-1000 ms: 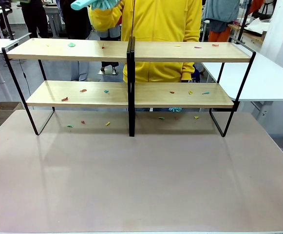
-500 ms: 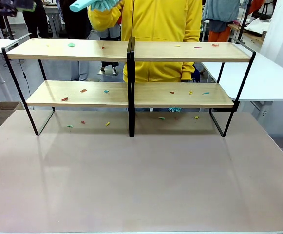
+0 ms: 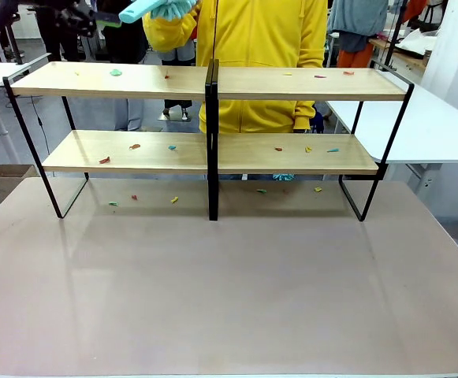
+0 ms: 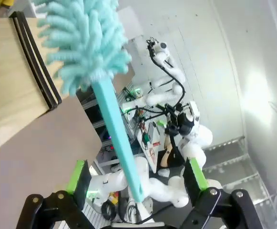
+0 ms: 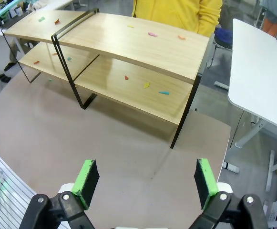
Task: Clean the shelves.
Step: Pick up the Duster when the human hands it over.
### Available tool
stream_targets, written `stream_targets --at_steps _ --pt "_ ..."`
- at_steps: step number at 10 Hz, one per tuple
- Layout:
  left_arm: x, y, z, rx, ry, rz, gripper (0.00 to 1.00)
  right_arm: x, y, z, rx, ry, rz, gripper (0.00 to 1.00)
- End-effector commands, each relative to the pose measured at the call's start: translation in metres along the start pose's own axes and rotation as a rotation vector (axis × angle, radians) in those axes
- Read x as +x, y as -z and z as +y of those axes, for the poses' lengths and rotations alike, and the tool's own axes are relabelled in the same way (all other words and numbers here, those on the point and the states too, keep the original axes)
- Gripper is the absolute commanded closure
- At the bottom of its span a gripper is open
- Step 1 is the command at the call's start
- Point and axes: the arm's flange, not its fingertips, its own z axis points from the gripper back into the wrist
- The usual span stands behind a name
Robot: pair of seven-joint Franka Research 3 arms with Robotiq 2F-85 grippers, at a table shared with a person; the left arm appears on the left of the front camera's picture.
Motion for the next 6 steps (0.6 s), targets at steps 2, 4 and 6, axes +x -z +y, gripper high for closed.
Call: stream_targets --at_steps 2,4,6 --pt "0.035 0.031 0.002 0.039 -0.074 -0.054 0.0 0.0 0.0 -0.001 0.009 -0.008 -0.003 0.0" --pt "0.041 0.044 0.013 0.058 -0.097 -0.034 0.0 0.0 0.0 -0.001 0.009 -0.008 -0.003 0.0" --pt "0.045 0.047 0.017 0.054 -0.093 -0.044 0.0 0.0 0.0 -0.001 0.009 -0.008 -0.003 0.0"
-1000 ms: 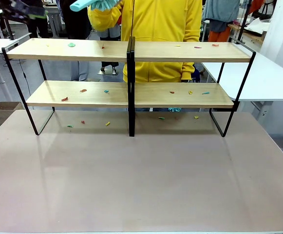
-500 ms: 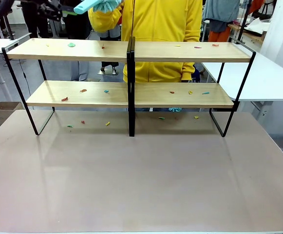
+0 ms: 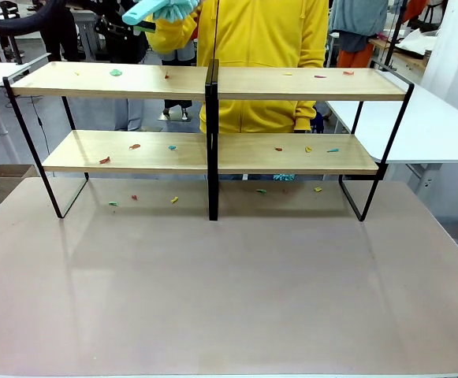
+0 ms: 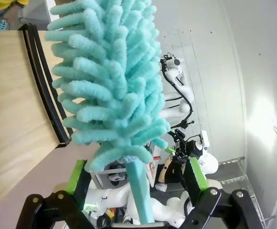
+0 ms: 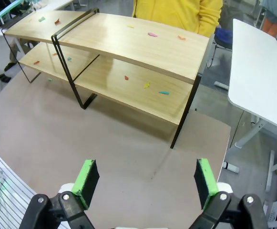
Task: Clean the shelves.
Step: Pick up the Duster when the human hands it over.
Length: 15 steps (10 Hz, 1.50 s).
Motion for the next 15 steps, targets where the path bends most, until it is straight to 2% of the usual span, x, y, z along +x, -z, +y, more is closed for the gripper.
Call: stream_targets --at_steps 1,2,5,6,9,10,13,15 --pt "0.004 -0.001 -0.008 0.007 -0.004 -0.006 0.0 0.0 0.0 -0.001 0.009 -0.008 -0.003 0.0" --pt "0.003 0.0 -0.009 0.01 0.003 -0.003 0.0 0.0 0.0 -0.001 0.009 -0.008 -0.003 0.0" --pt "-0.002 0.001 -0.011 0.026 0.014 0.025 0.9 0.0 0.0 -0.001 0.009 -0.008 -0.003 0.0" --pt "-0.003 0.001 -0.012 0.034 0.022 0.023 1.0 0.0 0.0 -0.001 0.009 -0.008 -0.003 0.0" --pt "-0.004 0.002 -0.013 0.035 0.031 0.021 0.97 0.0 0.0 -0.001 0.009 -0.008 -0.003 0.0" --pt "-0.003 0.003 -0.012 0.033 0.03 0.019 1.0 0.0 0.0 -0.001 0.009 -0.008 -0.003 0.0" --pt "-0.004 0.003 -0.011 0.034 0.027 0.034 1.0 0.0 0.0 -0.001 0.009 -0.008 -0.003 0.0" --pt "-0.021 -0.015 -0.027 0.05 0.069 0.08 1.0 0.0 0.0 -0.001 0.009 -0.008 -0.003 0.0"
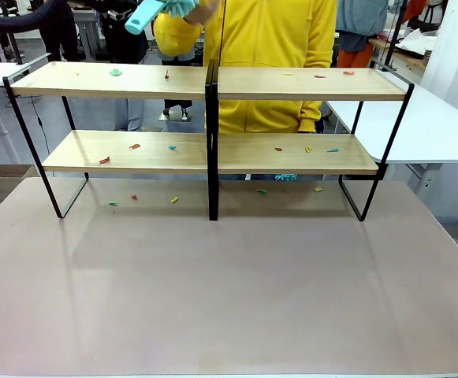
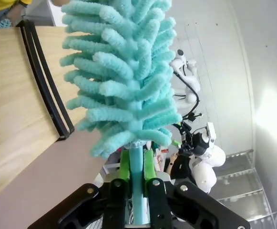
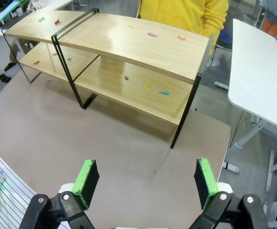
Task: Clean the shelves.
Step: Pick up the Duster when the human hands it over.
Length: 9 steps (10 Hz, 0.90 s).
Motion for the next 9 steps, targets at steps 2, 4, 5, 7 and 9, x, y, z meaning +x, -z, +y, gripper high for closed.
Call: stream_targets --at_steps 2,4,5,7,9 --pt "-0.069 -0.089 -0.045 0.081 0.144 0.172 1.0 0.0 0.0 -0.001 0.009 -0.008 -0.003 0.0" --pt "-0.12 -0.179 -0.065 0.145 0.263 0.23 1.0 0.0 0.0 -0.001 0.009 -0.008 -0.003 0.0" --pt "-0.146 -0.216 -0.072 0.18 0.3 0.241 1.0 0.0 0.0 -0.001 0.009 -0.008 -0.003 0.0" --pt "-0.211 -0.278 -0.077 0.25 0.395 0.302 1.0 0.0 0.0 -0.001 0.009 -0.008 -0.003 0.0" --pt "-0.268 -0.331 -0.073 0.233 0.413 0.18 1.0 0.0 0.0 -0.001 0.009 -0.008 -0.003 0.0"
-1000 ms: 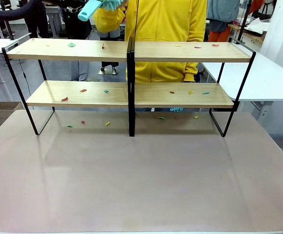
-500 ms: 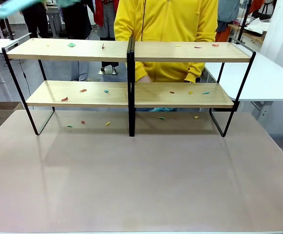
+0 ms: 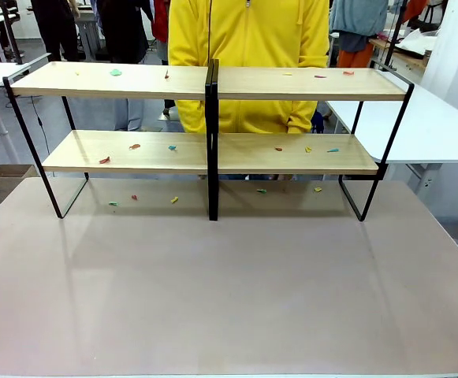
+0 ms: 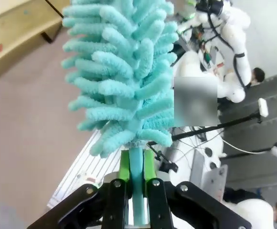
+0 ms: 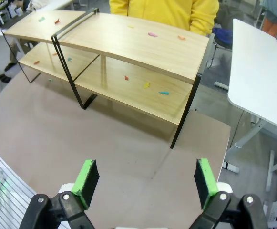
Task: Clean the shelves.
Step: Pick up the Duster when the human hands it over, then clean a randomly selected level of the Shelf with the Duster.
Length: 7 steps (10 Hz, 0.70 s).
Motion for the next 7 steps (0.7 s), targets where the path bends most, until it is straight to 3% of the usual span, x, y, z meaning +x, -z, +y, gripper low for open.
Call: stream_targets --at_steps 1,2,7 --pt "-0.042 -0.012 0.002 -0.015 0.044 -0.188 1.0 0.0 0.0 -0.001 0.009 -0.008 -0.002 0.0" --pt "0.0 0.0 0.0 0.0 0.0 0.0 1.0 0.0 0.0 -0.001 0.009 -0.008 -0.002 0.0" --pt "0.0 0.0 0.0 0.0 0.0 0.0 1.0 0.0 0.0 -0.001 0.009 -0.008 -0.002 0.0"
